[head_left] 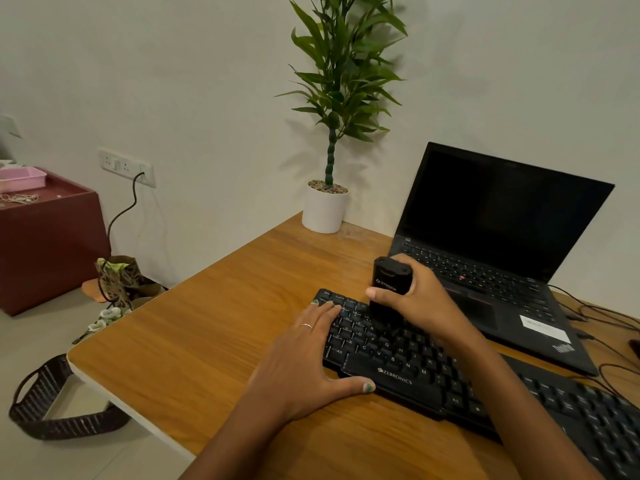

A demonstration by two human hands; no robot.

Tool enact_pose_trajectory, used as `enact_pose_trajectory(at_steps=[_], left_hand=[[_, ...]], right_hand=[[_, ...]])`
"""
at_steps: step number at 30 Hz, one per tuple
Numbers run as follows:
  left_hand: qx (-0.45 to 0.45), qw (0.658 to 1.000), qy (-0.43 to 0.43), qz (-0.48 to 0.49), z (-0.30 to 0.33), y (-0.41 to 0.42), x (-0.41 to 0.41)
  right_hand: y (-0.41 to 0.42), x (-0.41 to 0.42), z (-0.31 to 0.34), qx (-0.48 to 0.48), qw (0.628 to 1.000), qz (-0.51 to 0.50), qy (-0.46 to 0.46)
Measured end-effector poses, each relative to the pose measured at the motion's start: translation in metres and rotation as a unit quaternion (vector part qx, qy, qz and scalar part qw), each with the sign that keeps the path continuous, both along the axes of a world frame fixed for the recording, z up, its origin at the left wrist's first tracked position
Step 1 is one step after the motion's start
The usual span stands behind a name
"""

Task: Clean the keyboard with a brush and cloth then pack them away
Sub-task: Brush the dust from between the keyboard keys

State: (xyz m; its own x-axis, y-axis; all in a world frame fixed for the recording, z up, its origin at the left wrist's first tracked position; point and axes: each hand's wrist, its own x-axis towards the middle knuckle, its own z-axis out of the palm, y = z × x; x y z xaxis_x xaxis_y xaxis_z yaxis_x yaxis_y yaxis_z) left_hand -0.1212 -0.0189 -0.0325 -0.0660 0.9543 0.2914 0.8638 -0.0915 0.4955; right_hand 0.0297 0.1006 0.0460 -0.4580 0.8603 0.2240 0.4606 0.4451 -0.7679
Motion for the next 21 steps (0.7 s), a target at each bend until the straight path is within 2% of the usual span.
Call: enact_pose_trajectory(at_steps=[2,4,7,9,13,15,19,21], left_hand=[[0.0,1.0,0.004,0.002,0.0,0.0,0.0],[0.0,1.0,0.007,0.003,0.001,0.0,0.0],[-0.001,1.0,0.005,0.003,0.001,-0.001,0.0],[-0.003,1.0,0.006,0.003,0.002,-0.001,0.0],[-0.005,1.0,0.005,0.001,0.003,-0.001,0.0],[-0.003,1.0,0.005,0.001,0.002,-0.001,0.0],[0.004,1.0,0.006,0.0,0.001,-0.002,0.0],[0.002,1.0,0.007,0.0,0.002,-0.002,0.0]], right_hand=[[0.007,-0.004,-0.004,0.051,0.998,-0.034,-0.01],[0.008,-0.012,-0.011,0.062,0.997,-0.038,0.023],[0.012,-0.01,-0.015,-0.032,0.992,0.004,0.118],[0.019,0.005,-0.006,-0.072,0.991,0.046,0.101],[0.032,0.026,0.013,-0.078,0.991,0.103,-0.021],[0.028,0.017,0.01,-0.075,0.991,0.106,-0.005],[0.017,0.0,-0.009,-0.091,0.987,0.092,0.096],[0.021,0.011,-0.002,-0.094,0.988,0.089,0.084]])
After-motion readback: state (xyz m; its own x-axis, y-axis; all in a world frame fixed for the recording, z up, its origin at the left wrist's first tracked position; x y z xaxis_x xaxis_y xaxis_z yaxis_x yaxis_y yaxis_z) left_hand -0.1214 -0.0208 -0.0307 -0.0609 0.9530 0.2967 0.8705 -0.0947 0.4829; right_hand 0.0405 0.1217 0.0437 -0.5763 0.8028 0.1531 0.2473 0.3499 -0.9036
